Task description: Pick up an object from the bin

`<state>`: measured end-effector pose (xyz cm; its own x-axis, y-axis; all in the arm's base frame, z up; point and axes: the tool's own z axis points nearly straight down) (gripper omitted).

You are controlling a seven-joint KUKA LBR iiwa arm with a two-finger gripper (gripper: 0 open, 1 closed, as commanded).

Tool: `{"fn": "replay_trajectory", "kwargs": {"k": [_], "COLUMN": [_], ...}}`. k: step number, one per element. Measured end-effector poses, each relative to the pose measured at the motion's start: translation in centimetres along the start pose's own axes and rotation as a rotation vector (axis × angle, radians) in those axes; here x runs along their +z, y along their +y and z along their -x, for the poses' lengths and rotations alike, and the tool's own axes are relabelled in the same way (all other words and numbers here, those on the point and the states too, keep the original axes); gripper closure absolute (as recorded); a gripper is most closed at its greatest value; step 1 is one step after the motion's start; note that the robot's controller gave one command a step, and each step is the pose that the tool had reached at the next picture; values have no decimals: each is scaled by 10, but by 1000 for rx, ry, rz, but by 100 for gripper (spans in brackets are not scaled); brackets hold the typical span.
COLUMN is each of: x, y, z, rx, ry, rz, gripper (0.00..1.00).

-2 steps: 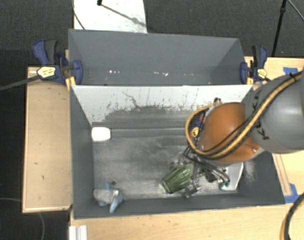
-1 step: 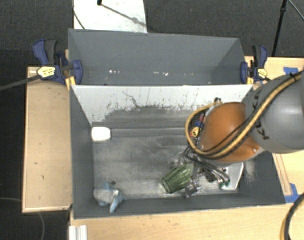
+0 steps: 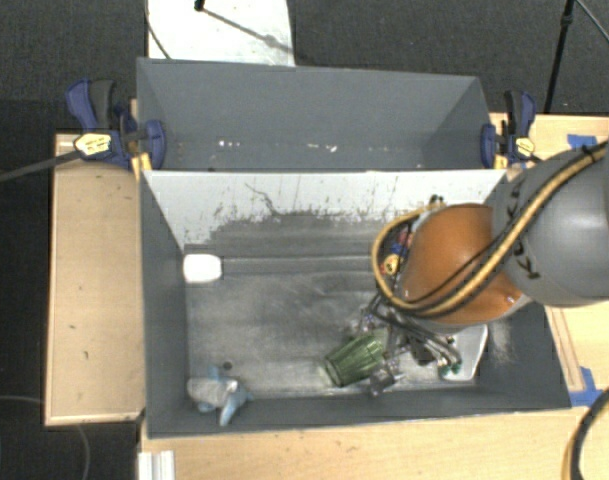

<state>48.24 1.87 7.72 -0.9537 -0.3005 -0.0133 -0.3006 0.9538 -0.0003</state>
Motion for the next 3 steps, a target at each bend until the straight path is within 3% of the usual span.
{"fn": "replay_trajectory", "kwargs": {"k": [1, 3], "x": [-12, -28], "y": [0, 0], "z": [-3, -1], "rx": [1, 0], "ry": [11, 9], "rz": [1, 0], "gripper": [100, 100]}}
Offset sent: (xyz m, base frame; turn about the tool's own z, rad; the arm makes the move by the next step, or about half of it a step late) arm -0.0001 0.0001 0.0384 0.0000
